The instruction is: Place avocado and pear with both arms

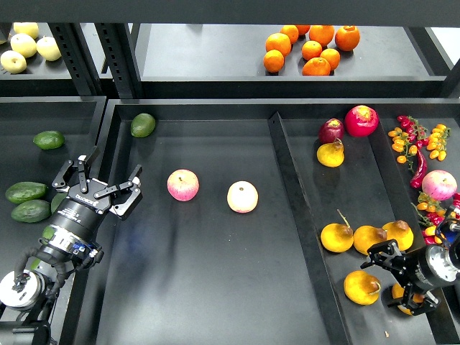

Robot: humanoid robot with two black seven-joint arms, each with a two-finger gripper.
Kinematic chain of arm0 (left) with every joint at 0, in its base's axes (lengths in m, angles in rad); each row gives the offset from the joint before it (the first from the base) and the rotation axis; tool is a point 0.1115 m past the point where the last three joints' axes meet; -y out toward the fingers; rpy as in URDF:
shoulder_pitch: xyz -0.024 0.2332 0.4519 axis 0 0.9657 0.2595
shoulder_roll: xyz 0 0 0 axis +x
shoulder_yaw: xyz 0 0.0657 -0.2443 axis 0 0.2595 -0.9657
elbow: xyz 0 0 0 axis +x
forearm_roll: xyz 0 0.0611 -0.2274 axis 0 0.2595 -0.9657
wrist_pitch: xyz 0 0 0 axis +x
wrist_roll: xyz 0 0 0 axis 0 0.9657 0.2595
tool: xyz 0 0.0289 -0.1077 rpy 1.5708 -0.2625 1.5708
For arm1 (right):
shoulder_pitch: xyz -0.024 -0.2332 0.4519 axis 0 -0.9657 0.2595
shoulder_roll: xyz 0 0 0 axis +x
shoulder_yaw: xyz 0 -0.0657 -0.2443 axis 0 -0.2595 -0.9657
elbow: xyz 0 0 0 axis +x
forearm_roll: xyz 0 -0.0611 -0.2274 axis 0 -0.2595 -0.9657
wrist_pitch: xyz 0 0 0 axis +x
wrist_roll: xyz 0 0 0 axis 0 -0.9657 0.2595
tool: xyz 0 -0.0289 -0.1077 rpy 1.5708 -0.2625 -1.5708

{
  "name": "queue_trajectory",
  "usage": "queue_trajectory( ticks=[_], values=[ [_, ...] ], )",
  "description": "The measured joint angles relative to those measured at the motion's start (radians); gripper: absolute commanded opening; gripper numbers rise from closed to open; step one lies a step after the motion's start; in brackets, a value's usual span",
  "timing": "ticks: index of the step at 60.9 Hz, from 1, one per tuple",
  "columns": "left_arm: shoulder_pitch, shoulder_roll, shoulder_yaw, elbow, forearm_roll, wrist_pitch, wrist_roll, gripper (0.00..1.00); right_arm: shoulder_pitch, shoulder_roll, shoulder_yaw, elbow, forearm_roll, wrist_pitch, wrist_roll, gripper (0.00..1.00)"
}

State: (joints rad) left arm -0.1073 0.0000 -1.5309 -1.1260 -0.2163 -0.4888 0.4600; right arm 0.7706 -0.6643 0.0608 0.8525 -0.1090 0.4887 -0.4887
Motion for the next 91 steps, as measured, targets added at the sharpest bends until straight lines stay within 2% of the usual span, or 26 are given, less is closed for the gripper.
queue_trajectory(
  ticks=[17,33,43,54,62,73,91],
  values=[
    [0.004,0.0,0.007,0.0,0.001,0.0,0.0,0.99,-0.009,-0.066,0.173,0.041,0.038,0.0,0.0,0.99],
    [0.011,0.0,0.009,0.0,0.002,0.0,0.0,0.99,-0.05,-0.064,0.346,0.043,0.325,0.0,0.0,0.99],
    [0.015,0.0,0.009,-0.001,0.002,0.0,0.0,0.99,-0.132,-0.032,0.501,0.043,0.413,0.0,0.0,0.99],
    [0.021,0.0,0.009,-0.002,0.002,0.0,0.0,0.99,-0.273,0.093,0.726,0.044,0.424,0.0,0.0,0.99],
    [0.036,0.0,0.009,-0.006,0.002,0.0,0.0,0.99,-0.373,0.239,0.9,0.049,0.422,0.0,0.0,0.99],
    [0.05,0.0,0.011,-0.008,0.002,0.0,0.0,0.99,-0.455,0.4,1.049,0.067,0.421,0.0,0.0,0.99],
    [0.057,0.0,0.029,-0.008,0.002,0.0,0.0,0.99,-0.545,0.591,1.182,0.126,0.428,0.0,0.0,0.99]
  ],
)
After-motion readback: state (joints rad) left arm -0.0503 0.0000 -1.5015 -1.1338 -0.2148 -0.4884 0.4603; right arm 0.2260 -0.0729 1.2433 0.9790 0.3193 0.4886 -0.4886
